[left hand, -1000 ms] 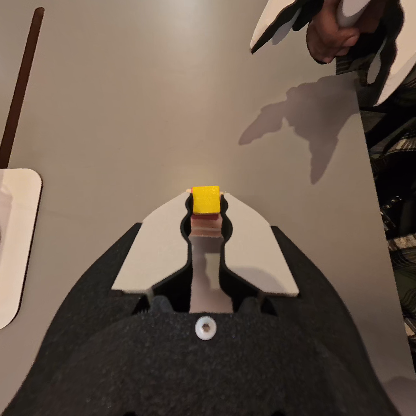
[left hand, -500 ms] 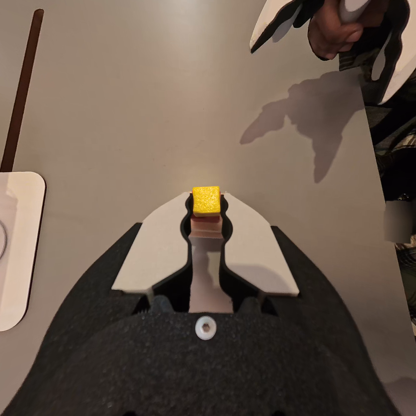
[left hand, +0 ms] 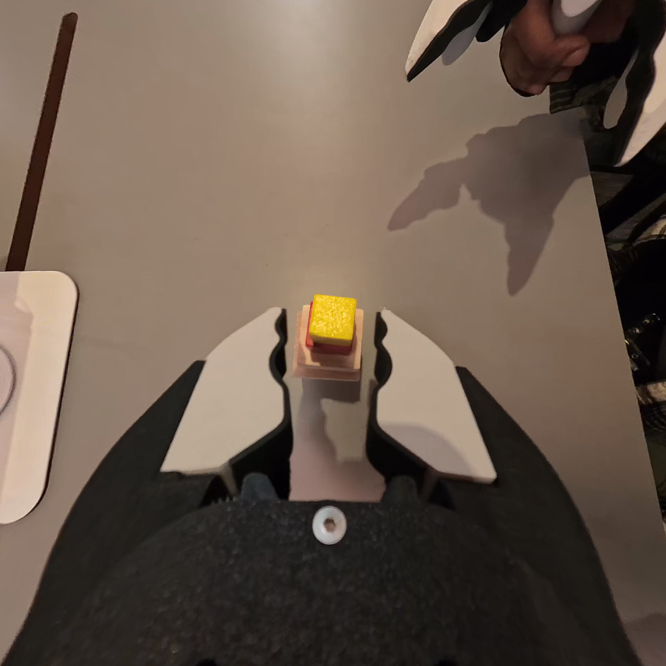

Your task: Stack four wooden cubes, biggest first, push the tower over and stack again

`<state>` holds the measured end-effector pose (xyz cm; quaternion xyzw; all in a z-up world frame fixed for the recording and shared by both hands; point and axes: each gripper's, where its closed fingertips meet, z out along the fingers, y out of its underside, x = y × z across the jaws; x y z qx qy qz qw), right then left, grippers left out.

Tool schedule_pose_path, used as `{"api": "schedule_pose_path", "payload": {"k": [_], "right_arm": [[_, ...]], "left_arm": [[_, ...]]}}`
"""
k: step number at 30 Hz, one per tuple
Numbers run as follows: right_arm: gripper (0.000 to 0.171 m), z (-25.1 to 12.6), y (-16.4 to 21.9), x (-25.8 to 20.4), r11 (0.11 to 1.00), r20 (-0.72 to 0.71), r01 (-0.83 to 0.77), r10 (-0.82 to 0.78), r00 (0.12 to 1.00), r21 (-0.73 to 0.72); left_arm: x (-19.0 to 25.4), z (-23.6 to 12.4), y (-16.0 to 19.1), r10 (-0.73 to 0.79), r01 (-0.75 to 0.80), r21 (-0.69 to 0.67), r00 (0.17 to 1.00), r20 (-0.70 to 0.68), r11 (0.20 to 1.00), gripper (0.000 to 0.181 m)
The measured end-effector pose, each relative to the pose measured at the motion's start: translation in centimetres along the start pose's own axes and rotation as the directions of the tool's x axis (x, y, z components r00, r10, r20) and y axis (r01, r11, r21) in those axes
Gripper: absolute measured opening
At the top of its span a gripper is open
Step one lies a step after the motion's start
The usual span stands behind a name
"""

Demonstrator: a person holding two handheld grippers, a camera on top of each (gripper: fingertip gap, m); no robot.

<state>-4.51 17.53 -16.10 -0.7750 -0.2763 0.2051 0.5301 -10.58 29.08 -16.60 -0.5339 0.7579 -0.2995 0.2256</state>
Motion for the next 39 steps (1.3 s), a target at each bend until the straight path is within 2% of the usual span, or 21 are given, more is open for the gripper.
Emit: {"api": "schedule_pose_path", "payload": {"k": [2, 5, 9, 13, 17, 22, 26, 31, 33, 34, 39], "right_arm": [[0.122, 0.0, 0.0, 0.1, 1.000, -0.004, -0.001, 0.001, 1.000, 0.000], [0.122, 0.1, 0.2, 0.1, 1.000, -0.003, -0.001, 0.001, 1.000, -0.008], [0.122, 0.3, 0.6, 0.4, 1.000, -0.012, -0.011, 0.011, 1.000, -0.022], [0.122, 0.8, 1.6, 0.9, 0.997, -0.046, -0.029, 0.025, 0.999, -0.074], [0.121, 1.3, 2.8, 1.9, 0.985, -0.131, -0.059, 0.037, 0.991, -0.163], [0.119, 1.4, 5.1, 4.4, 0.929, -0.281, -0.211, 0.124, 0.952, -0.303], [0.115, 0.8, 6.4, 6.1, 0.855, -0.417, -0.340, 0.165, 0.894, -0.391], [0.044, 1.2, 6.9, 6.7, 0.740, -0.511, -0.506, 0.255, 0.821, -0.443], [0.014, 2.8, 5.8, 4.9, 0.717, -0.393, -0.518, 0.357, 0.847, -0.466], [0.000, 3.5, 5.3, 4.6, 0.704, -0.389, -0.552, 0.403, 0.829, -0.447], [0.000, 6.0, 4.2, 5.1, 0.645, -0.472, -0.633, 0.438, 0.765, -0.428]], "left_arm": [[-0.1, -0.8, -0.3, -0.018, 0.017, 0.028, 1.000, 0.025, 0.999, 0.064], [0.6, -2.9, -0.7, -0.074, 0.067, 0.114, 0.996, 0.057, 0.991, 0.075], [2.5, -6.3, 0.2, -0.178, 0.122, 0.277, 0.966, 0.188, 0.953, 0.084], [4.7, -9.2, 3.1, -0.351, 0.179, 0.421, 0.856, 0.380, 0.889, 0.077], [6.8, -10.8, 6.1, -0.487, 0.232, 0.506, 0.742, 0.460, 0.831, 0.078], [6.8, -12.3, 9.1, -0.518, 0.268, 0.467, 0.638, 0.569, 0.843, 0.083], [6.6, -14.0, 9.9, -0.556, 0.247, 0.523, 0.582, 0.593, 0.816, 0.084], [6.4, -16.3, 11.7, -0.594, 0.282, 0.530, 0.505, 0.626, 0.799, 0.094], [6.5, -17.0, 12.1, -0.617, 0.286, 0.556, 0.496, 0.611, 0.780, 0.095], [6.6, -17.3, 12.3, -0.628, 0.291, 0.566, 0.495, 0.601, 0.771, 0.096], [7.2, -18.3, 12.1, -0.643, 0.281, 0.598, 0.518, 0.564, 0.751, 0.095]]}}
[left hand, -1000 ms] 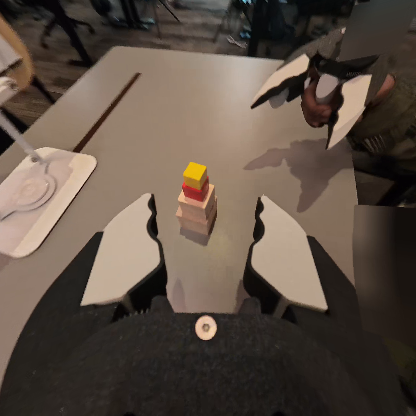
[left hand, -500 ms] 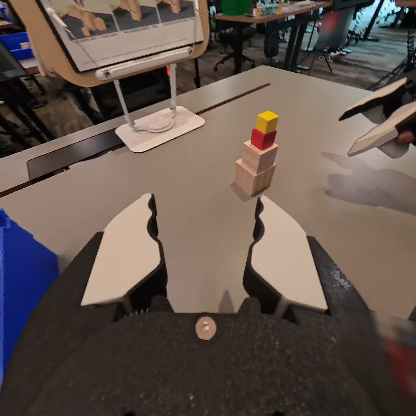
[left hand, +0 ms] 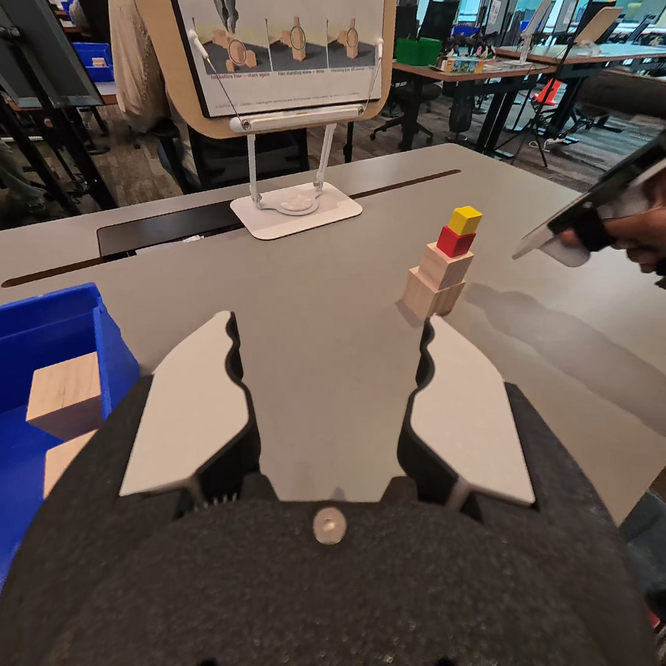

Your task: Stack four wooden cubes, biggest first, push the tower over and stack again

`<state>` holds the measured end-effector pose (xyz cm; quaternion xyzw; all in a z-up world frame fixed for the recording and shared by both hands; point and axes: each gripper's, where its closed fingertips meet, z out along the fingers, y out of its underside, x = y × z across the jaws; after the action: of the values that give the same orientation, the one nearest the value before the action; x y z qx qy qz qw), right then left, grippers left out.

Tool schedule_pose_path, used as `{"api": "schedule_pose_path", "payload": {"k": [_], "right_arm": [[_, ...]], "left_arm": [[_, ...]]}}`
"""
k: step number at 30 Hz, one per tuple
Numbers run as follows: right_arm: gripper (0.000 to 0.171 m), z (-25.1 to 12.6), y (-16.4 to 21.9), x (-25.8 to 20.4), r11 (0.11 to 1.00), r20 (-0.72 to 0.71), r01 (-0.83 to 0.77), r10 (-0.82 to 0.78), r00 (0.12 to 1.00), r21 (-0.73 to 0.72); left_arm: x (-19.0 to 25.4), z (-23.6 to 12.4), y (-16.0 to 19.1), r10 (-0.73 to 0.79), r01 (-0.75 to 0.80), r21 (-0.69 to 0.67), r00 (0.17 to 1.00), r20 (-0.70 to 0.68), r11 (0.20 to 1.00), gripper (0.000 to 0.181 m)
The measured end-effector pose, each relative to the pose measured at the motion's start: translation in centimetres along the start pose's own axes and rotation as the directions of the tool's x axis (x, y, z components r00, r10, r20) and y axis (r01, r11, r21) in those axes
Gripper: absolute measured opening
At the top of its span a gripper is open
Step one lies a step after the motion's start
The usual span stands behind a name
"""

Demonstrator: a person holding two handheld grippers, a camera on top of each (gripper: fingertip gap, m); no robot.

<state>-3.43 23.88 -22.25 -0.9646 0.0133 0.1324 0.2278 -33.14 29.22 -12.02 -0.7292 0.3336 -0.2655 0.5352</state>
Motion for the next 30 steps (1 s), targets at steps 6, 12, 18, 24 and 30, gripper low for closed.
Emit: {"api": "schedule_pose_path", "payload": {"k": [6, 12, 18, 24, 30], "right_arm": [[0.000, 1.3, -1.9, -2.0, 0.999, -0.029, -0.041, 0.041, 0.999, -0.007], [0.000, 2.3, -3.4, -3.7, 0.999, -0.028, -0.040, 0.040, 0.999, -0.003], [0.000, 3.9, -5.3, -6.5, 0.999, -0.008, 0.031, -0.031, 0.999, -0.012], [0.000, 4.1, -6.7, -9.8, 0.991, 0.040, 0.129, -0.130, 0.991, 0.014], [0.000, 3.2, -6.6, -9.8, 0.984, 0.017, 0.174, -0.175, 0.984, 0.035]], "left_arm": [[0.1, -1.3, -0.9, 0.021, -0.020, 0.031, 1.000, -0.008, 0.999, 0.095], [0.0, -1.7, -1.1, 0.014, -0.013, 0.041, 0.999, -0.030, 0.999, 0.094], [0.0, -1.6, -0.9, 0.020, -0.018, 0.035, 0.999, -0.049, 0.999, 0.094], [-0.3, -1.2, -0.4, 0.016, -0.016, 0.012, 0.998, -0.054, 1.000, 0.094], [-0.2, -1.0, -0.3, 0.023, -0.022, 0.016, 0.997, -0.073, 1.000, 0.093]]}}
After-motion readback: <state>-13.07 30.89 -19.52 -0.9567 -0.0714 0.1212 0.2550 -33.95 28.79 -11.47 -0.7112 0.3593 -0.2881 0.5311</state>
